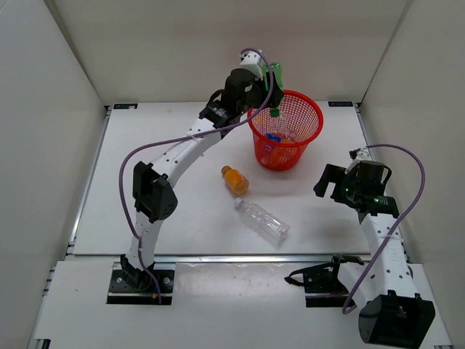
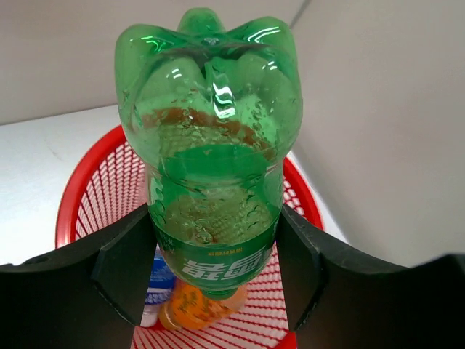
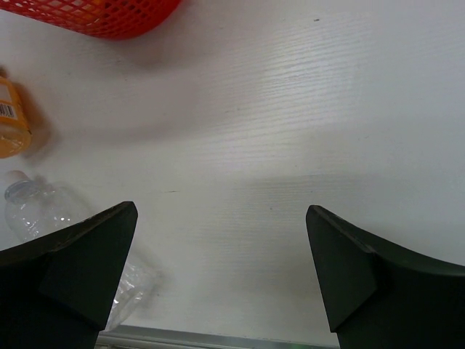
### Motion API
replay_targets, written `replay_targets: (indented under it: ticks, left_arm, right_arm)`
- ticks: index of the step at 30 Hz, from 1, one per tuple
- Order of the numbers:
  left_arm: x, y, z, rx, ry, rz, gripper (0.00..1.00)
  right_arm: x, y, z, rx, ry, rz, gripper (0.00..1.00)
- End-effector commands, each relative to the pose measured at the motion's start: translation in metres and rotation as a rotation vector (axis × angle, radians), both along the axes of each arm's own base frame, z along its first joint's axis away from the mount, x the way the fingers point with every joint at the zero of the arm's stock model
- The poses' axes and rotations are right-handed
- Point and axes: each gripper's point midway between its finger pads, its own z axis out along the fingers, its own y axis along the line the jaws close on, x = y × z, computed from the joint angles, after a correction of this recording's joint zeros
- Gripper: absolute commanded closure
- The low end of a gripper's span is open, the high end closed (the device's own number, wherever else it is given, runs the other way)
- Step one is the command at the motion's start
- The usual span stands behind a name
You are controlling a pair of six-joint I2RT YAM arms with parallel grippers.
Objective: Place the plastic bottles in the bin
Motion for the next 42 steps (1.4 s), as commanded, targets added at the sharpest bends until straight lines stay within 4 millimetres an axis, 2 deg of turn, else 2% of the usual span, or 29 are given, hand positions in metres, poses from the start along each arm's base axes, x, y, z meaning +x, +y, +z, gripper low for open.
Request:
replay_targets:
  ticks: [1,3,4,5,6,7,8,12,13,14,15,16,17,18,19,20,21,22,23,24,26,27,28,30,33,34,37,40,42]
  left_arm:
    - [-0.010,-0.006,0.042,0.023,-0.131,0.019,0.40]
    - [-0.018,-0.009,0.027,0.077,-0.125,0.033,0.36]
    - [-0.021,-0.006,0.023,0.103,-0.133,0.040,0.28]
    - [-0.019,0.001,0.028,0.103,-0.146,0.047,0.12]
    - [-0.024,-0.002,0.020,0.115,-0.134,0.031,0.01]
    - [-0.025,0.002,0.021,0.115,-0.134,0.032,0.02]
    - [-0.031,0.006,0.031,0.097,-0.140,0.027,0.01]
    - [-0.045,0.028,0.045,0.129,-0.142,0.061,0.01]
    - [-0.047,0.038,0.036,0.155,-0.115,0.068,0.02]
    - [-0.058,0.044,0.047,0.139,-0.122,0.060,0.01]
    - [-0.067,0.056,0.040,0.152,-0.089,0.054,0.01]
    - [-0.072,0.067,0.017,0.192,-0.038,0.052,0.02]
    - [-0.086,0.078,0.008,0.208,-0.022,0.033,0.02]
    - [-0.101,0.095,0.017,0.211,-0.021,0.045,0.01]
    - [-0.117,0.111,0.001,0.248,0.011,0.068,0.01]
    - [-0.128,0.121,-0.033,0.309,0.068,0.073,0.01]
    - [-0.147,0.139,-0.054,0.360,0.106,0.075,0.02]
    - [-0.165,0.155,-0.054,0.358,0.122,0.071,0.01]
    - [-0.176,0.169,-0.087,0.404,0.192,0.073,0.01]
    - [-0.193,0.185,-0.092,0.392,0.238,0.093,0.01]
    - [-0.233,0.222,-0.143,0.414,0.400,0.094,0.01]
    - [-0.245,0.238,-0.172,0.442,0.469,0.110,0.01]
    - [-0.261,0.247,-0.175,0.415,0.494,0.115,0.01]
    - [-0.287,0.277,-0.210,0.432,0.594,0.168,0.01]
    - [-0.306,0.294,-0.215,0.331,0.645,0.219,0.02]
    - [-0.307,0.300,-0.219,0.315,0.660,0.248,0.01]
    - [-0.310,0.305,-0.213,0.257,0.640,0.269,0.01]
    - [-0.312,0.305,-0.209,0.264,0.630,0.263,0.01]
    - [-0.313,0.305,-0.207,0.270,0.623,0.256,0.02]
  right_arm:
    - [0.001,0.007,0.011,-0.011,-0.055,0.061,0.01]
    - [0.000,0.014,0.014,-0.014,-0.073,0.094,0.01]
    - [-0.001,0.021,0.014,-0.010,-0.079,0.119,0.01]
    - [-0.001,0.025,0.015,-0.007,-0.082,0.131,0.01]
    - [-0.003,0.033,0.013,0.002,-0.079,0.161,0.01]
    - [-0.002,0.037,0.016,-0.002,-0.089,0.177,0.01]
    - [-0.006,0.046,0.014,0.007,-0.086,0.206,0.00]
    - [-0.018,0.084,0.020,0.020,-0.131,0.363,0.01]
    - [-0.024,0.100,0.024,0.038,-0.155,0.432,0.01]
    - [-0.029,0.112,0.023,0.044,-0.165,0.481,0.00]
    - [-0.034,0.119,0.017,0.059,-0.153,0.501,0.01]
    - [-0.036,0.132,0.021,0.058,-0.178,0.547,0.01]
    - [-0.043,0.144,0.019,0.062,-0.175,0.600,0.01]
    - [-0.042,0.148,0.020,0.057,-0.181,0.613,0.01]
    - [-0.044,0.160,0.019,0.051,-0.181,0.656,0.01]
    - [-0.047,0.169,0.015,0.047,-0.171,0.697,0.01]
    - [-0.049,0.179,0.007,0.038,-0.149,0.736,0.01]
    - [-0.048,0.182,0.004,0.030,-0.142,0.754,0.01]
    - [-0.047,0.188,-0.003,0.024,-0.120,0.771,0.01]
    - [-0.047,0.193,-0.006,0.020,-0.115,0.792,0.01]
    - [-0.045,0.200,-0.023,-0.013,-0.058,0.818,0.01]
    - [-0.047,0.207,-0.026,-0.026,-0.055,0.842,0.01]
    - [-0.049,0.211,-0.036,-0.049,-0.028,0.870,0.01]
    - [-0.049,0.215,-0.052,-0.099,0.023,0.884,0.01]
    - [-0.054,0.220,-0.077,-0.102,0.097,0.911,0.03]
    - [-0.054,0.223,-0.077,-0.104,0.103,0.914,0.04]
    - [-0.052,0.219,-0.094,-0.171,0.152,0.865,0.13]
    - [-0.051,0.223,-0.086,-0.183,0.117,0.847,0.31]
    - [-0.056,0.223,-0.077,-0.178,0.102,0.829,0.57]
